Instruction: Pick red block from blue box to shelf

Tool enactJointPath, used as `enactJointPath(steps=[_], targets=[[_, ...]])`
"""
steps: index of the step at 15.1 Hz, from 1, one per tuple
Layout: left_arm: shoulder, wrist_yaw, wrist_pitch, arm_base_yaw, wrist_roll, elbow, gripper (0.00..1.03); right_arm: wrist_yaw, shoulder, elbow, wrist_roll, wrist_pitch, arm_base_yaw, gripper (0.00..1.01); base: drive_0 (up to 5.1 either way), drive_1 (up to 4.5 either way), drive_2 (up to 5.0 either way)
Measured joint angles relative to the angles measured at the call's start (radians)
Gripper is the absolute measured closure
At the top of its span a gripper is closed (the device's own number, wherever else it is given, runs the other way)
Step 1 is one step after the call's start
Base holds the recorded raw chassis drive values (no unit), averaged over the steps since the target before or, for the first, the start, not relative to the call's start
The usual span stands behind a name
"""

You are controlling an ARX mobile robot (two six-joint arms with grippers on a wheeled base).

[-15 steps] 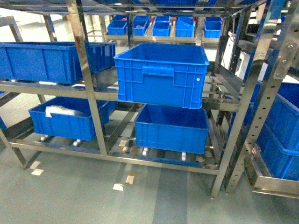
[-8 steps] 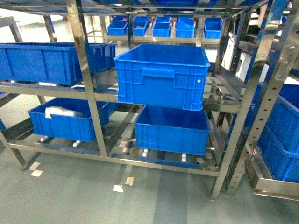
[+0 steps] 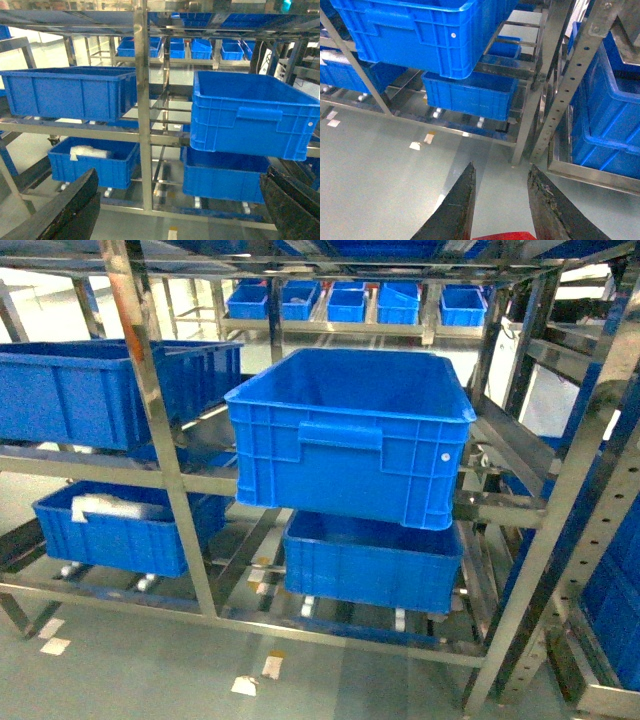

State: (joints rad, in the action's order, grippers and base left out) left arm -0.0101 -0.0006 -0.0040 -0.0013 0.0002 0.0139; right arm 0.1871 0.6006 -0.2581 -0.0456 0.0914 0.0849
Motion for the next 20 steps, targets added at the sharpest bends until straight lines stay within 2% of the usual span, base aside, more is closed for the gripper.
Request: enactJointPath(steps=[3, 20], targets=[[0.000, 0.000, 0.005, 0.000, 0.000, 0.000, 0.05, 0.000, 0.000, 0.000, 0.000, 0.002, 0.000, 0.75, 0.0, 4.24, -4.2], [0.000, 0.000, 0.000, 0.000, 0.000, 0.000, 0.05, 0.000, 0.000, 0.000, 0.000, 0.000, 0.000, 0.75, 0.0, 0.00, 0.0]])
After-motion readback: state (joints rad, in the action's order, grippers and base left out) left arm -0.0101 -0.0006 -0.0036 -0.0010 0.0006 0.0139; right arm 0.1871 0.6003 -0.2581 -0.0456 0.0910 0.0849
